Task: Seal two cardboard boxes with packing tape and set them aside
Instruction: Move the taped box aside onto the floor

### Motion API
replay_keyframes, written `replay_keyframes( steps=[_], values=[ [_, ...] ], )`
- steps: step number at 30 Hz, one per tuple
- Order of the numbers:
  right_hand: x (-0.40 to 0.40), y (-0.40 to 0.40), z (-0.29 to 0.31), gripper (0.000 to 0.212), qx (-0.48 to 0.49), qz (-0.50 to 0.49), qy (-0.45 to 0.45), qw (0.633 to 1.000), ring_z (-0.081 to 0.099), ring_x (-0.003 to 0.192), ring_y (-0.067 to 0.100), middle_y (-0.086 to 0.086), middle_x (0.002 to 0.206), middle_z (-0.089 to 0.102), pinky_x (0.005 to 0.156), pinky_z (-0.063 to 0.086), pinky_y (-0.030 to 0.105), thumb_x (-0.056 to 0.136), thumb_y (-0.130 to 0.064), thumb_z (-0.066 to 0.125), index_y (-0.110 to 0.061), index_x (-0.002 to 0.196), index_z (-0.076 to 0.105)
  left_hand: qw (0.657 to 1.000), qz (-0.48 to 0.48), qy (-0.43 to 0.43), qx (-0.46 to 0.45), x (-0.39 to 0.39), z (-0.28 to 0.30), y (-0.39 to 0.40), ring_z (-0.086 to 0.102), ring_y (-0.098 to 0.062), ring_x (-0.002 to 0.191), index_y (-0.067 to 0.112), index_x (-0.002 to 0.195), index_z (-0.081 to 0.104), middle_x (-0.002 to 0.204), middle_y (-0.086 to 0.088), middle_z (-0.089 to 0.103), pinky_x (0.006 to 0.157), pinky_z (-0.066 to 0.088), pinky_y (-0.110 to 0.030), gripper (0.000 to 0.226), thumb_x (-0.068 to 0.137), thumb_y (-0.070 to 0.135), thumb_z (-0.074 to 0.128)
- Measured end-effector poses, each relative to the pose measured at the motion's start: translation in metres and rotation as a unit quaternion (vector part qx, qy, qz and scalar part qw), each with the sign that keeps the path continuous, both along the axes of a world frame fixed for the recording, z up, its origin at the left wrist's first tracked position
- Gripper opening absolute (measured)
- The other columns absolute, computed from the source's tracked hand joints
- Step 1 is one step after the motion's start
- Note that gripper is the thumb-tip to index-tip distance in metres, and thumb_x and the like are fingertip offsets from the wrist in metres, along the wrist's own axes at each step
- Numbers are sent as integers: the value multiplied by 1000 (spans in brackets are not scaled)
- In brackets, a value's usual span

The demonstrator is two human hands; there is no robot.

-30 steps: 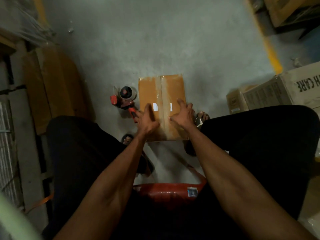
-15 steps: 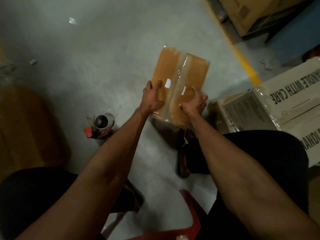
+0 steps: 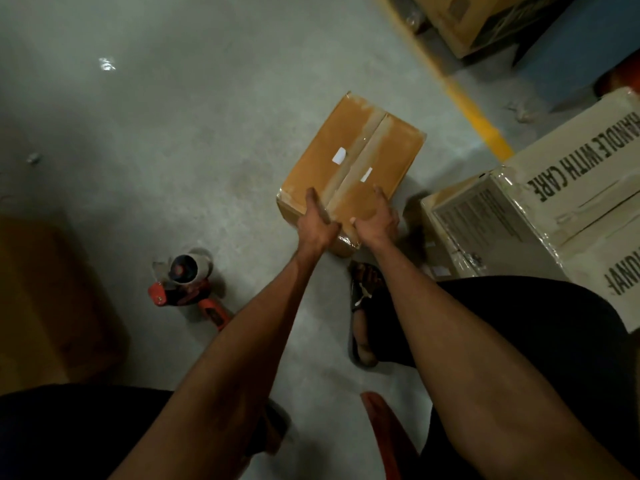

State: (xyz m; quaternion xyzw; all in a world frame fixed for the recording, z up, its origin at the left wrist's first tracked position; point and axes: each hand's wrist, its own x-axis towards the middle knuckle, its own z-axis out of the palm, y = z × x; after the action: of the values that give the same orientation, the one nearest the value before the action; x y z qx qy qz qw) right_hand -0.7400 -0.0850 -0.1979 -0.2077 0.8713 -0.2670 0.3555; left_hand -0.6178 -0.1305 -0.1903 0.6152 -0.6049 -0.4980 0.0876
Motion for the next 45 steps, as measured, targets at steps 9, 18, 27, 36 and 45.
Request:
replay_keyframes(
  steps=[9,18,27,36,45],
  values=[
    [-22,-23,-11,86,-39,-124,-36,991,38,142,32,10,153,38,113,42,50,89,-18,76,-38,157,28,998,-33,23,-54,-45,-9,-29,61,-39,119,14,154,34,138,-21,58,100,53,-51,68,94,14,65],
    [-47,-38,2,87,-34,-162,-50,985,35,145,33,10,159,32,117,37,46,89,-18,75,-34,159,25,994,-80,74,0,-83,-15,-54,46,-37,139,25,158,28,155,-16,42,112,45,-51,70,96,29,62],
    [17,-21,83,60,-29,132,99,986,45,133,33,14,146,43,105,40,36,96,-24,66,-18,151,42,992,-41,52,-109,7,81,-45,57,-28,129,12,137,59,138,-10,62,99,41,-25,46,92,13,66],
    [154,13,191,53,-103,355,175,912,49,131,32,12,146,44,109,37,40,99,-33,61,-16,147,46,977,4,14,-215,173,188,14,53,-21,131,10,128,66,134,-5,65,100,32,-17,35,93,11,66],
    [314,21,257,53,-191,475,174,841,54,125,34,12,141,44,104,47,44,99,-33,60,-15,147,45,952,137,6,-273,332,239,62,57,-22,129,12,124,68,131,-5,67,110,42,-35,32,92,13,67]
  ],
)
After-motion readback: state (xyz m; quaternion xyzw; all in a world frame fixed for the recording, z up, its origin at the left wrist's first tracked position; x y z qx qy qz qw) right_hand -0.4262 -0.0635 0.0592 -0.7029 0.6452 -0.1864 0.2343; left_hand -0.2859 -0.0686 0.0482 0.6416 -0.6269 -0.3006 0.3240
